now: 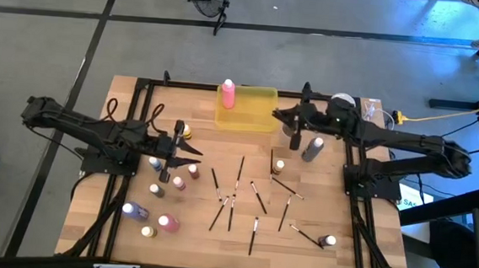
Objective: Pick & Place Paint Supplies
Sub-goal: Put the silver paint brush into the white cup
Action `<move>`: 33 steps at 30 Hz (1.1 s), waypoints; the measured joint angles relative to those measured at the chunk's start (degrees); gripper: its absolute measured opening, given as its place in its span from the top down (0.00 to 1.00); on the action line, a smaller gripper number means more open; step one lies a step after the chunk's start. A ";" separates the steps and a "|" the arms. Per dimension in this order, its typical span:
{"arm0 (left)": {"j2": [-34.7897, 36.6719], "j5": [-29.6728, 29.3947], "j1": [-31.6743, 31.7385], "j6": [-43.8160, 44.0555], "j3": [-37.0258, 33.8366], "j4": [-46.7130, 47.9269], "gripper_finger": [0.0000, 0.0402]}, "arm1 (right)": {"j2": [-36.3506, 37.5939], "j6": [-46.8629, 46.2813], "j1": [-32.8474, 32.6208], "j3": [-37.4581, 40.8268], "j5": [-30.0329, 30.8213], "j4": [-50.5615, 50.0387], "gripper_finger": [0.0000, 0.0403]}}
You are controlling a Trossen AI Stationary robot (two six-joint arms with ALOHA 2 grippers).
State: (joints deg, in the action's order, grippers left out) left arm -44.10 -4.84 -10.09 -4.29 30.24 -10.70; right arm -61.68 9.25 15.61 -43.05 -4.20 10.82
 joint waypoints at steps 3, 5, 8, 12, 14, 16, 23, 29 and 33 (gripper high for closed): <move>0.03 0.00 0.00 0.79 -0.83 0.75 0.77 | 2.27 0.05 1.39 0.00 -1.36 -3.57 0.95; 0.03 0.00 0.00 1.09 -0.85 1.03 0.77 | 4.99 0.42 2.93 0.00 -1.68 -8.64 0.95; 0.03 0.00 0.00 1.13 -0.84 1.21 0.77 | 10.17 -0.14 6.70 0.02 -3.48 -16.80 0.95; 0.05 0.00 0.02 1.05 -0.83 1.18 0.78 | 16.09 0.67 9.54 -0.02 -8.75 -25.30 0.95; 0.03 -0.01 0.02 1.02 -0.83 1.17 0.78 | 18.08 2.14 10.40 0.42 -8.89 -27.66 0.95; 0.03 -0.02 0.00 0.87 -0.83 1.14 0.78 | 19.53 3.56 11.39 2.22 -8.95 -27.50 0.95; 0.01 -1.29 0.07 -1.07 -0.84 1.03 0.78 | 19.80 7.48 21.28 11.56 -20.39 -19.15 0.95; -0.01 -3.15 0.07 -4.42 -0.83 1.01 0.78 | 17.62 3.76 27.27 18.20 -33.49 1.75 0.95; -0.24 -3.15 0.08 -4.94 -0.83 -0.18 0.78 | 14.08 1.45 29.15 22.38 -36.83 12.69 0.95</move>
State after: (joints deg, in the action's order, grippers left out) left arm -44.35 -7.99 -10.00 -9.23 29.41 -10.88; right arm -47.60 10.71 44.76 -20.67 -41.03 23.51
